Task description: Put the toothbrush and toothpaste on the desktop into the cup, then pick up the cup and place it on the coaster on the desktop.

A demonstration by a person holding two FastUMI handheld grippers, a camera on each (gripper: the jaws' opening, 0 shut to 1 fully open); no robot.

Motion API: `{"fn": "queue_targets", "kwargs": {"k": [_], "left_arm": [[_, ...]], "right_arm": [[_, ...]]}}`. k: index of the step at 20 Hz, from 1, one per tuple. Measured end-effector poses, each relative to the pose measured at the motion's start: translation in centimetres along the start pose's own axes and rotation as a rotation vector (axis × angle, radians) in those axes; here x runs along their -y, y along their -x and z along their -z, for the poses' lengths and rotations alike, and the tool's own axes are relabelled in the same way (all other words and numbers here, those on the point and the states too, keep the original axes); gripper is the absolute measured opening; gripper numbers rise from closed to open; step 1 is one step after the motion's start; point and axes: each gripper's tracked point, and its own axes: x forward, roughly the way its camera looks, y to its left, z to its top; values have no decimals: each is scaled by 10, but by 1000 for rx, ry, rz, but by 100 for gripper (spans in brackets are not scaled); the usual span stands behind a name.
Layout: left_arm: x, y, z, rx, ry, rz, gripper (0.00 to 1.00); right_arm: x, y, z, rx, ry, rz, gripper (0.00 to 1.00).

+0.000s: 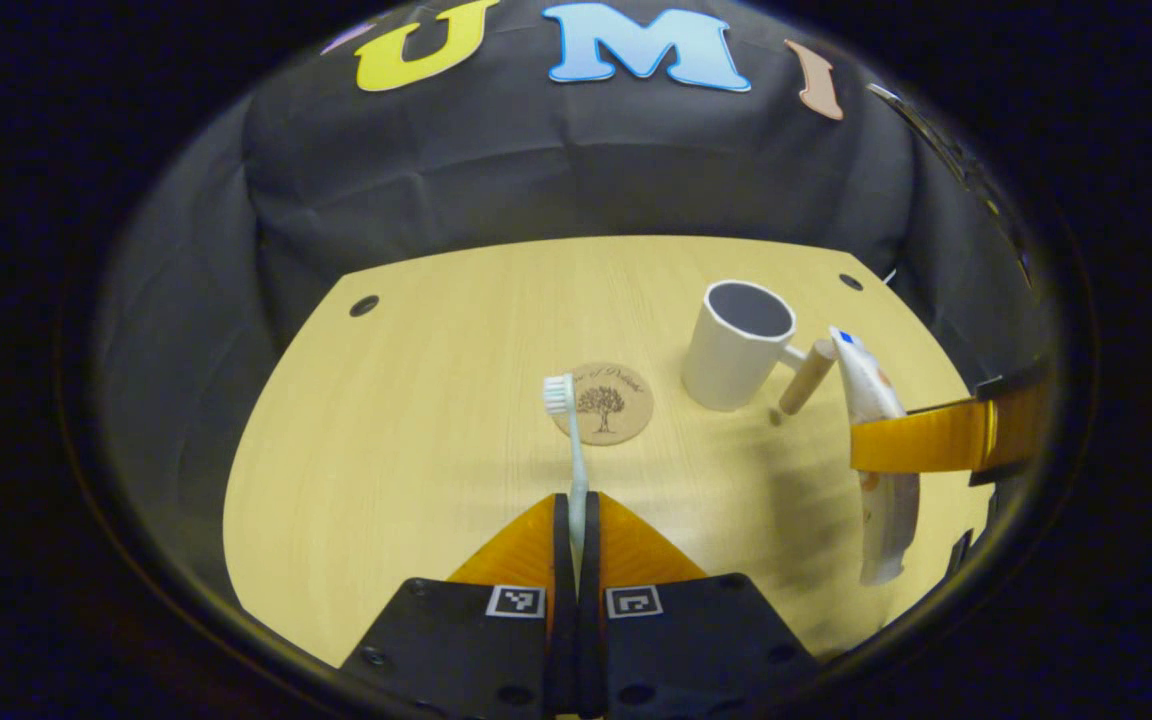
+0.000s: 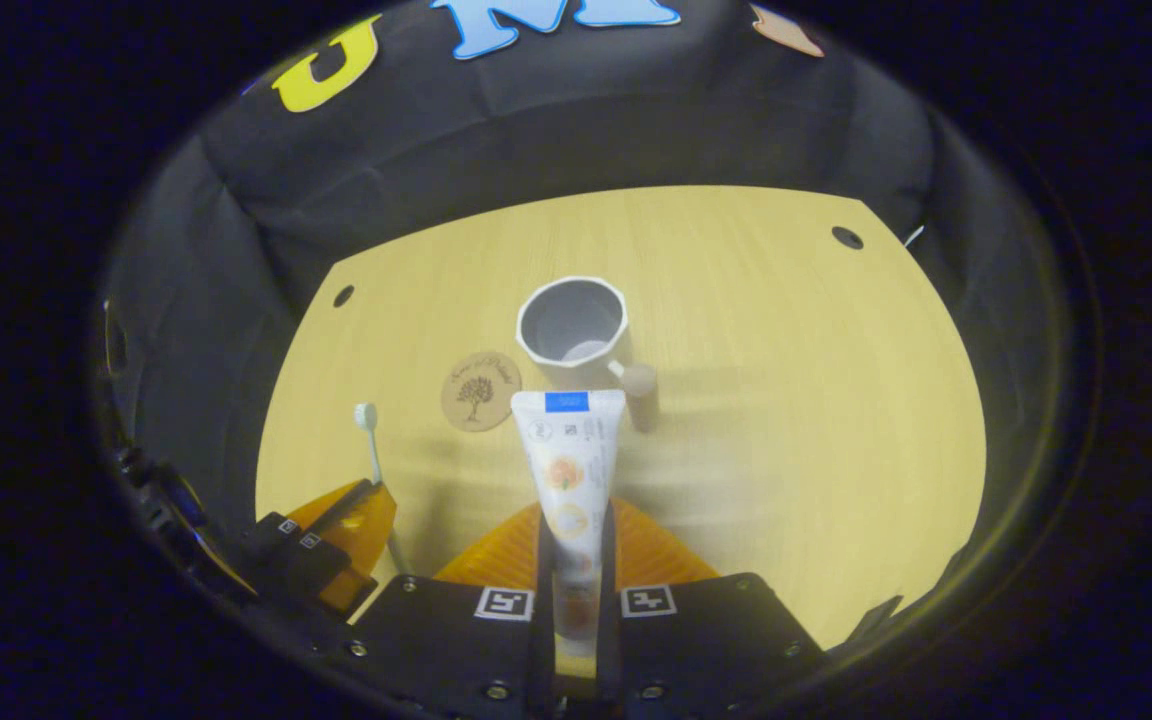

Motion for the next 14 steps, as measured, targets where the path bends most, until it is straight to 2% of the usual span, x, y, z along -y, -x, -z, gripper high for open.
{"fn": "queue_targets", "kwargs": {"k": [5,14], "left_arm": [[0,11,-19,41,31,9,8],[-15,15,-33,67,54,-20,8]], "right_arm": [[-5,2,-50,109,-38,-25,17],[-15,2,-133,297,-114,-81,17]]}}
